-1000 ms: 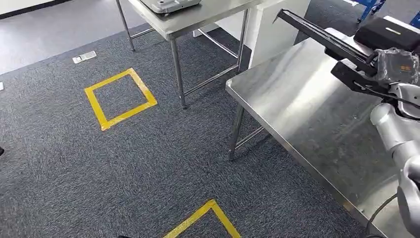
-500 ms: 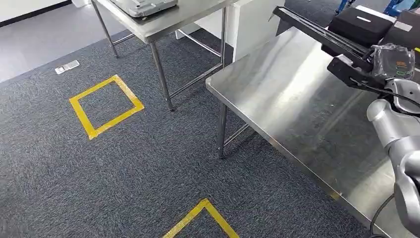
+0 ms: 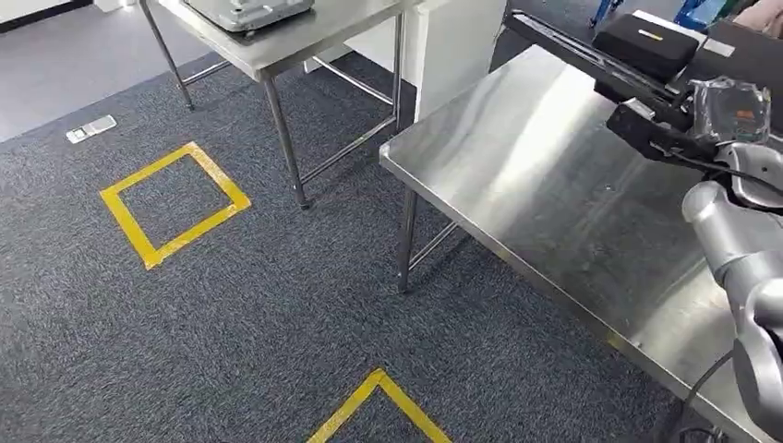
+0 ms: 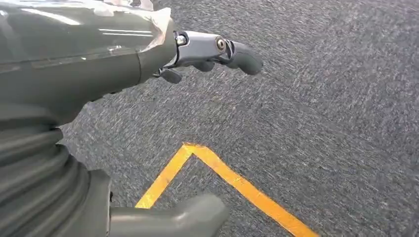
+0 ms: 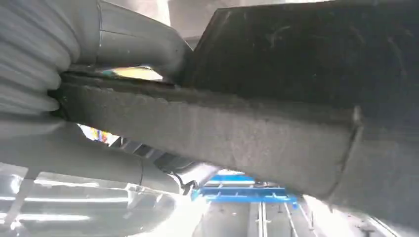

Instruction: Take the parts from the cabinet and place them on the table.

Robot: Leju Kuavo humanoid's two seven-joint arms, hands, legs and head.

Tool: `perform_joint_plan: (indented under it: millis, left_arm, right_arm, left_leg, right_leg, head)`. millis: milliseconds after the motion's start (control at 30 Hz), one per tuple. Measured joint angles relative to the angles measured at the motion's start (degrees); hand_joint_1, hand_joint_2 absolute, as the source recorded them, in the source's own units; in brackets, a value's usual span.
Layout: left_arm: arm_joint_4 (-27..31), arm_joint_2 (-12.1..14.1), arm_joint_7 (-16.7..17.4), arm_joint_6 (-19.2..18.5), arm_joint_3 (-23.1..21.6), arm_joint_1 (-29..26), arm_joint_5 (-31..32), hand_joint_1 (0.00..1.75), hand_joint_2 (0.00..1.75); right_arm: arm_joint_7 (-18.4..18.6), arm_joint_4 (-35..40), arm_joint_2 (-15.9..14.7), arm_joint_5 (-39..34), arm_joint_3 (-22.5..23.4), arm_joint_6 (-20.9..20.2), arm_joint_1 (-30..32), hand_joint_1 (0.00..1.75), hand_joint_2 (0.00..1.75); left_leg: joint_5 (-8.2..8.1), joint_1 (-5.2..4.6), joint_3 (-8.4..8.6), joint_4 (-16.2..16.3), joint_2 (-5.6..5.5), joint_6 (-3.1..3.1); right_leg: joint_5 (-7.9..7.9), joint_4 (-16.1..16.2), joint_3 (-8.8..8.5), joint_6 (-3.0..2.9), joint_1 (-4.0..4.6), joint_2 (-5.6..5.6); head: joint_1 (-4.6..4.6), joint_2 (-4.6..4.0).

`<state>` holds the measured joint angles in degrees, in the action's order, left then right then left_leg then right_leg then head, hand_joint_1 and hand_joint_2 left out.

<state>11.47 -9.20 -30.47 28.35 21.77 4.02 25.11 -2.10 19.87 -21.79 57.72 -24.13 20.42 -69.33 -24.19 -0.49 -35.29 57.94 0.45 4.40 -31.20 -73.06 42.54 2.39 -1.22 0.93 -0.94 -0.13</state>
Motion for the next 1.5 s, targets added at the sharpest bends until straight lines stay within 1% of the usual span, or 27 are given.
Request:
perform_joint_plan:
  millis: [33,67,133,167,200,233,267,300,333,367,400,433,500,533,567,600,667,700,733,767,800,833,967,1000,1167,1200,1500]
  left_arm:
    - [0.0,0.0,-0.3,-0.1,0.0,0.0,-0.1,0.00,1.75]
    - [0.0,-0.1,-0.8,-0.4,0.1,0.0,-0.5,0.00,1.75]
    - [0.0,-0.1,-2.1,-0.5,0.2,0.0,-0.6,0.00,1.75]
    - [0.0,-0.2,-3.6,0.0,0.3,0.0,-0.7,0.00,1.75]
    - [0.0,-0.2,-5.1,0.7,0.4,0.0,-0.9,0.00,1.75]
    - [0.0,-0.3,-6.6,1.2,0.5,0.0,-1.0,0.00,1.75]
    - [0.0,-0.3,-7.3,2.0,0.7,0.0,-1.0,0.00,1.75]
    - [0.1,-0.4,-7.3,2.9,0.7,0.0,-0.9,0.00,1.75]
    - [0.2,-0.5,-7.4,3.6,0.7,0.0,-0.7,0.00,1.75]
    - [0.5,-0.5,-7.4,3.8,0.8,0.0,-0.7,0.00,1.75]
    - [0.7,-0.5,-7.4,3.8,0.8,0.0,-0.7,0.00,1.75]
    - [0.9,-0.7,-7.4,3.8,0.8,0.0,-0.6,0.00,1.75]
    - [1.3,-0.8,-7.4,3.8,0.7,-0.2,-1.0,0.00,1.75]
    - [1.6,-0.9,-7.4,3.8,0.7,-0.3,-1.3,0.00,1.75]
    - [1.8,-0.9,-7.4,4.2,0.6,-0.4,-1.7,0.00,1.75]
    - [2.1,-1.0,-7.4,4.6,0.3,-0.4,-1.7,0.00,1.75]
    - [2.9,-1.0,-7.4,4.7,-0.5,-0.4,-1.7,0.00,1.75]
    - [3.1,-1.0,-7.4,4.7,-0.8,-0.3,-2.0,0.00,1.75]
    - [3.2,-1.0,-7.4,4.9,-1.2,-0.3,-2.6,0.00,1.75]
    - [3.3,-1.0,-7.4,5.4,-1.6,-0.3,-3.0,0.00,1.75]
    - [3.3,-1.0,-7.4,5.7,-2.0,-0.4,-3.4,0.00,1.75]
    - [3.3,-1.0,-7.4,6.0,-2.4,-0.4,-3.8,0.00,1.75]
    - [3.5,-0.9,-7.4,6.5,-3.5,-0.4,-4.1,0.00,1.75]
    - [3.5,-0.9,-7.4,6.6,-3.8,-0.4,-4.2,0.00,1.75]
    - [3.6,-0.9,-7.4,6.5,-5.1,-0.4,-5.9,0.00,1.75]
    - [3.6,-0.9,-7.4,6.4,-5.3,-0.4,-5.9,0.00,0.00]
    - [3.5,-0.8,-7.4,5.9,-5.3,-0.4,-6.5,0.00,0.00]
  right_arm:
    - [0.4,-0.1,0.0,0.2,0.0,-0.2,0.0,1.69,1.75]
    - [0.8,-0.2,-0.1,0.6,0.0,-0.3,0.1,1.69,1.75]
    - [1.5,-0.2,-0.3,1.1,-0.1,-0.6,0.1,1.69,1.75]
    - [1.8,-0.2,-0.6,1.5,0.0,-0.8,-0.1,1.69,1.75]
    - [2.1,-0.2,-0.8,1.7,0.0,-0.8,-0.2,1.69,1.75]
    - [2.3,-0.3,-0.9,2.0,0.0,-0.8,-0.3,1.69,1.75]
    - [2.6,-0.4,-1.2,2.2,-0.1,-0.8,-0.2,1.69,1.75]
    - [3.0,-0.5,-1.4,2.4,0.0,-0.8,-0.1,1.69,1.75]
    - [3.3,-0.6,-1.7,2.7,0.0,-0.9,0.0,1.69,1.75]
    - [3.6,-0.8,-1.8,2.9,0.0,-0.9,0.1,1.69,1.75]
    - [4.0,-0.8,-1.9,3.0,0.0,-0.9,0.1,1.69,1.75]
    - [4.3,-0.9,-2.0,3.0,0.0,-0.8,0.3,1.69,1.75]
    - [4.8,-1.1,-2.2,3.1,0.0,-0.6,0.9,1.69,1.75]
    - [5.1,-1.3,-2.4,3.2,0.1,-0.6,1.6,1.69,1.75]
    - [5.5,-1.5,-2.5,3.2,0.2,-0.6,2.2,1.69,1.75]
    - [5.8,-1.6,-2.7,3.2,0.4,-0.6,2.8,1.69,1.75]
    - [6.1,-1.9,-3.1,3.1,1.0,-0.7,3.8,1.69,1.75]
    - [6.2,-2.0,-3.2,2.9,1.2,-0.7,4.0,1.69,1.75]
    - [6.3,-2.1,-3.5,2.7,1.6,-0.7,4.2,1.69,1.75]
    - [6.3,-2.2,-3.6,2.7,1.8,-0.7,4.4,1.69,1.75]
    - [6.3,-2.3,-3.7,2.7,2.1,-0.7,4.7,1.69,1.75]
    - [6.3,-2.4,-4.1,2.8,2.5,-0.7,5.1,1.69,1.75]
    - [6.3,-2.8,-4.3,2.9,3.0,-0.6,6.1,1.69,1.75]
    - [6.3,-2.8,-4.2,3.0,3.1,-0.6,6.1,0.00,0.00]
    - [6.3,-3.0,-4.2,3.9,3.9,-0.5,6.1,0.00,0.00]
    - [6.3,-3.0,-4.2,4.1,4.0,-0.5,6.1,0.00,0.00]
    - [6.2,-3.0,-4.0,5.1,5.2,-0.5,6.2,0.00,0.00]
  left_leg:
    - [0.00,-0.13,-0.07,0.0,0.36,0.00]
    - [0.00,-0.21,-0.07,0.0,0.73,0.00]
    - [-0.01,-0.22,-0.04,0.1,1.38,-0.02]
    - [-0.07,-0.27,-0.04,0.3,1.60,-0.11]
    - [-0.18,-0.63,-0.12,0.4,1.83,-0.28]
    - [-0.29,-0.83,-0.25,0.6,2.02,-0.46]
    - [-0.25,-0.97,-0.21,0.6,2.25,-0.55]
    - [-0.24,-0.92,-0.18,0.6,2.60,-0.56]
    - [-0.24,-0.93,-0.18,0.6,2.89,-0.68]
    - [-0.74,-0.78,-0.52,1.0,2.56,-1.16]
    - [-2.02,-0.57,-0.94,2.5,1.14,-1.80]
    - [-4.26,-0.25,-2.40,5.9,0.22,-2.20]
    - [-8.25,0.36,-6.46,15.0,-0.20,-2.86]
    - [-8.91,0.61,-7.84,17.9,-0.25,-3.07]
    - [-8.27,0.79,-7.91,18.0,-0.27,-3.13]
    - [-6.61,0.98,-6.90,15.7,-0.28,-3.17]
    - [-1.72,1.30,-1.92,5.8,-0.47,-3.06]
    - [-0.98,1.47,-0.08,1.9,-1.00,-2.95]
    - [-1.30,1.17,0.29,1.2,-1.15,-2.87]
    - [-1.18,1.11,0.12,1.2,-1.06,-2.69]
    - [-1.00,1.10,0.11,1.0,-1.02,-2.87]
    - [-1.01,0.73,0.07,1.0,-1.03,-2.83]
    - [-0.69,0.07,-0.40,1.0,-1.09,-1.90]
    - [-0.60,0.01,-0.48,1.0,-1.11,-1.77]
    - [-0.50,-0.13,-0.64,1.1,-1.15,-1.54]
    - [-0.47,-0.16,-0.64,1.1,-1.15,-1.50]
    - [-0.39,-0.09,-0.61,1.0,-1.13,-1.40]
  right_leg:
    - [-0.50,-2.4,1.04,0.29,0.00,-0.03]
    - [0.07,-1.6,0.49,0.63,-0.03,-0.14]
    - [3.37,7.0,-4.25,1.51,-0.04,-0.89]
    - [5.15,12.7,-7.32,1.79,-0.06,-2.18]
    - [5.19,15.3,-8.31,1.25,0.13,-3.93]
    - [5.79,15.6,-8.84,0.83,0.84,-3.09]
    - [5.89,15.5,-8.61,0.40,0.55,-2.54]
    - [5.96,15.5,-8.55,0.32,0.67,-2.19]
    - [6.10,15.5,-8.53,0.09,0.54,-1.88]
    - [6.35,15.7,-8.77,-0.30,-0.41,-1.66]
    - [6.47,15.6,-8.75,-0.53,-0.45,-1.41]
    - [6.51,15.6,-8.72,-0.90,-0.49,-1.29]
    - [6.60,15.6,-8.61,-1.08,-0.45,-0.81]
    - [6.60,15.6,-8.61,-1.08,-0.44,-0.58]
    - [6.60,15.6,-8.64,-1.07,-0.47,-0.35]
    - [6.59,15.6,-8.67,-1.06,-0.51,-0.17]
    - [6.61,15.6,-8.72,-0.99,-0.64,0.07]
    - [6.63,15.6,-8.67,-0.92,-0.63,0.12]
    - [6.64,15.4,-8.21,-0.49,-0.03,0.25]
    - [6.78,15.5,-8.20,-0.26,0.01,0.28]
    - [6.43,15.2,-7.94,-0.45,0.77,0.25]
    - [6.58,15.4,-8.04,-0.34,0.29,0.36]
    - [7.07,15.8,-7.81,0.49,-0.09,0.24]
    - [7.11,15.9,-7.74,0.56,-0.12,0.24]
    - [7.35,16.1,-7.73,0.91,-0.28,0.24]
    - [7.36,16.1,-7.73,0.92,-0.30,0.24]
    - [7.45,16.1,-7.70,1.06,-0.25,0.24]
  head:
    - [-0.07,0.00]
    - [-0.05,0.00]
    - [-0.04,0.00]
    - [-0.02,0.00]
    - [0.00,0.00]
    - [-0.09,0.00]
    - [-0.15,0.00]
    - [-0.15,0.00]
    - [-0.17,0.00]
    - [-0.09,0.00]
    - [-0.29,0.00]
    - [-0.39,0.00]
    - [-0.39,0.00]
    - [-0.35,0.00]
    - [-0.37,0.00]
    - [-0.42,0.00]
    - [-0.39,0.00]
    - [-0.37,0.00]
    - [-0.26,0.00]
    - [-0.26,0.00]
    - [-0.26,0.00]
    - [-0.28,0.00]
    - [-0.29,0.00]
    - [-0.24,0.00]
    - [-0.24,0.00]
    - [-0.26,0.00]
    - [-0.28,0.00]
